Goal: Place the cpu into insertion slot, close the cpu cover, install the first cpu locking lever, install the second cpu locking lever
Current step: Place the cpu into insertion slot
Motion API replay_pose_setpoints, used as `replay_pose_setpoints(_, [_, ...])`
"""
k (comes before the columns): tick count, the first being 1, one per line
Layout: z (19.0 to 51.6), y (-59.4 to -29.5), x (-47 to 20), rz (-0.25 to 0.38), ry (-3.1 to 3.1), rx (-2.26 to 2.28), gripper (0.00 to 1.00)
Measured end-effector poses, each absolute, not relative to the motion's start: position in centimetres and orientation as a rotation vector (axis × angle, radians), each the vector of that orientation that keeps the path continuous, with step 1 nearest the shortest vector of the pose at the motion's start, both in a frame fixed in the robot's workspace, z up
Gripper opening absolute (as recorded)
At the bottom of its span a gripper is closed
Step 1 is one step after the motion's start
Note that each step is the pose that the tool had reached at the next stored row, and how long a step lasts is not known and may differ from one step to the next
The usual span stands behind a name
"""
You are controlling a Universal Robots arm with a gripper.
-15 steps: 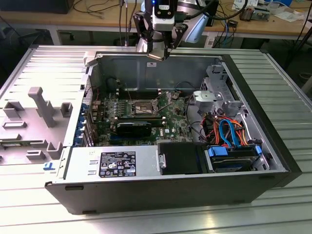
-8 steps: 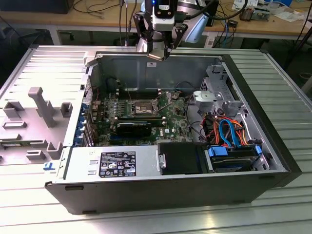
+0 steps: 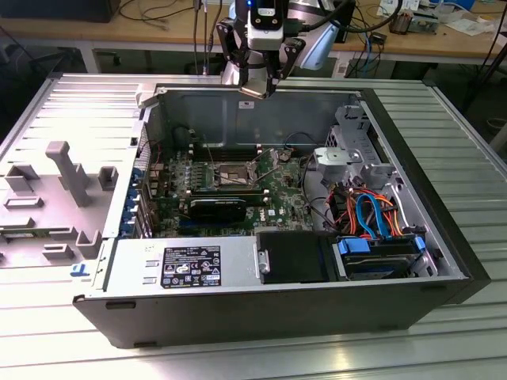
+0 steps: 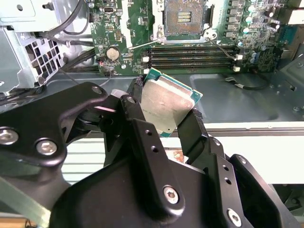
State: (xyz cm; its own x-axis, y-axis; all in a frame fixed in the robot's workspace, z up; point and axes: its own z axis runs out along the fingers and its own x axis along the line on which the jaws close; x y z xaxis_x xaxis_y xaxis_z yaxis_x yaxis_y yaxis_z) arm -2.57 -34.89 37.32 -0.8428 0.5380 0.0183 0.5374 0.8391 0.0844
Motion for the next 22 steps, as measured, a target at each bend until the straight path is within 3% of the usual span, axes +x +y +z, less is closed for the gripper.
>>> replay_pose_setpoints(22, [37.24, -34.89, -2.69, 0.134, 2.958, 1.019, 0.55])
